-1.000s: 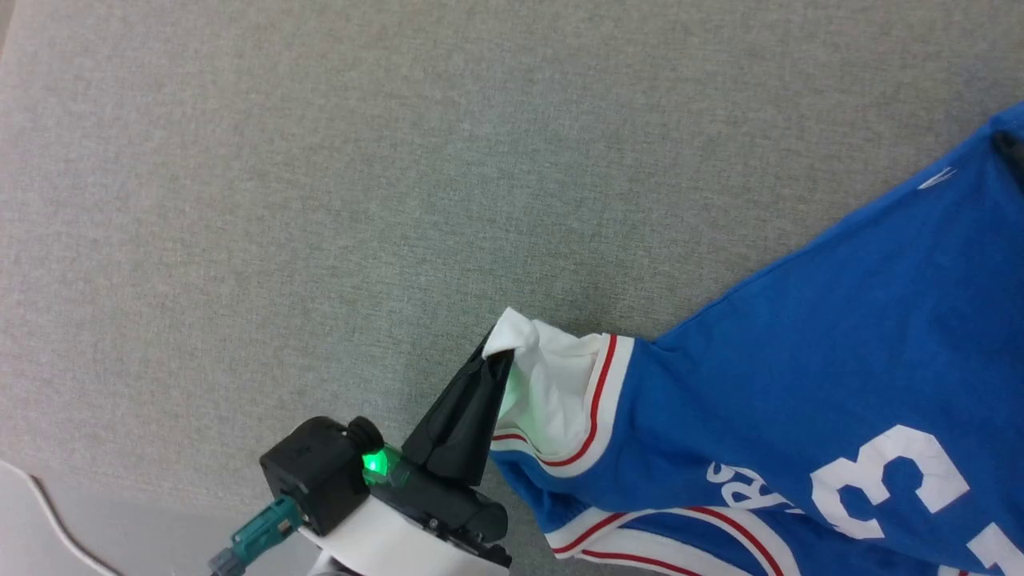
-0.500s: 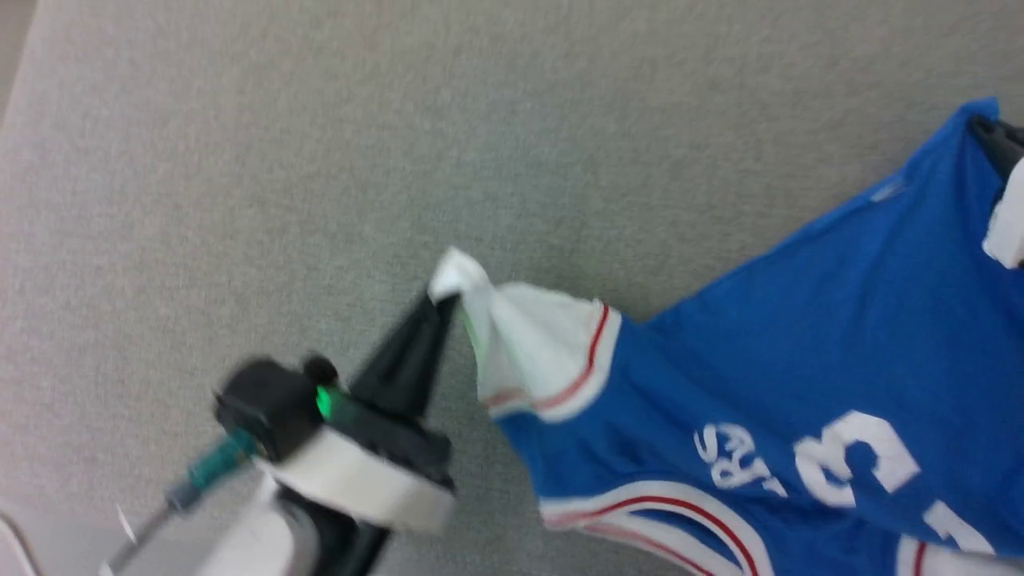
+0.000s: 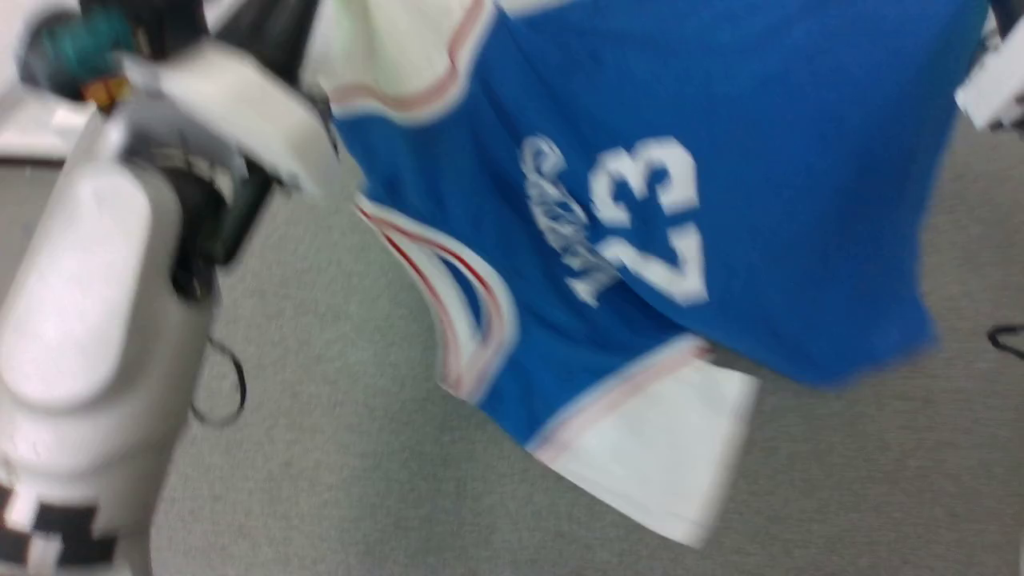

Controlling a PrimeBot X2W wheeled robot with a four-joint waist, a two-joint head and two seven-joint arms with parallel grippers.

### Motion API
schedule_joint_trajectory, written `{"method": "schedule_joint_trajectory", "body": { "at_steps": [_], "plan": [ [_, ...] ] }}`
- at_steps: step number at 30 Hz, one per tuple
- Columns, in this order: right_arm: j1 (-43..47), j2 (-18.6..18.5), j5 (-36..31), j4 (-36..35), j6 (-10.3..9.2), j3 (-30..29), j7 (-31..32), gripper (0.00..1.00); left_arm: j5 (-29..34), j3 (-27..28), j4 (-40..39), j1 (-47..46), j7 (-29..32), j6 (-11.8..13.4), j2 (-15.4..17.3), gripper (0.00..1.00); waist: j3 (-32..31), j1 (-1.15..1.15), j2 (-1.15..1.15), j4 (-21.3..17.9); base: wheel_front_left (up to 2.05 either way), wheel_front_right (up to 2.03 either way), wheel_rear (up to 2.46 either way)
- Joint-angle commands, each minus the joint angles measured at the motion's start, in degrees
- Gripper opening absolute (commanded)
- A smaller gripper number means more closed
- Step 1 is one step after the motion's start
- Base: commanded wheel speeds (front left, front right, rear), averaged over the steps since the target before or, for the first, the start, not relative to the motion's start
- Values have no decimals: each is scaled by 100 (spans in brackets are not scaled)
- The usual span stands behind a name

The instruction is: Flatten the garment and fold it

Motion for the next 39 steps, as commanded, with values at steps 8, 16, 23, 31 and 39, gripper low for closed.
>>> {"method": "schedule_joint_trajectory", "body": {
  "at_steps": [8, 16, 23, 31, 39],
  "plan": [
    [-980, 334, -176, 546, -6, 312, 31, 0, -145, 130, 1013, -1545, 670, -89, 23, 0, -889, 1, 0, -883, 0, 0, 0],
    [-1833, 428, -173, 759, -6, 439, 563, 0, -107, 243, 1325, -2788, 1371, 151, 82, 0, -351, 1, 0, -1198, 0, 0, 0],
    [-2865, 508, -421, 932, -6, 130, 659, 0, 288, 163, 1491, -4125, 1082, 424, -188, 0, 938, 1, 0, -1319, 0, 0, 0],
    [-3990, 743, -763, 1537, -6, -95, -163, 0, 846, 56, 2199, -5553, -311, 455, -364, 0, 2096, 1, 0, -1563, 0, 0, 0],
    [-4584, 669, -892, 2088, -6, -106, -902, 0, 839, 103, 2823, -6293, -1094, 347, -485, 0, 2646, 1, 0, -1636, 0, 0, 0]
  ]
}}
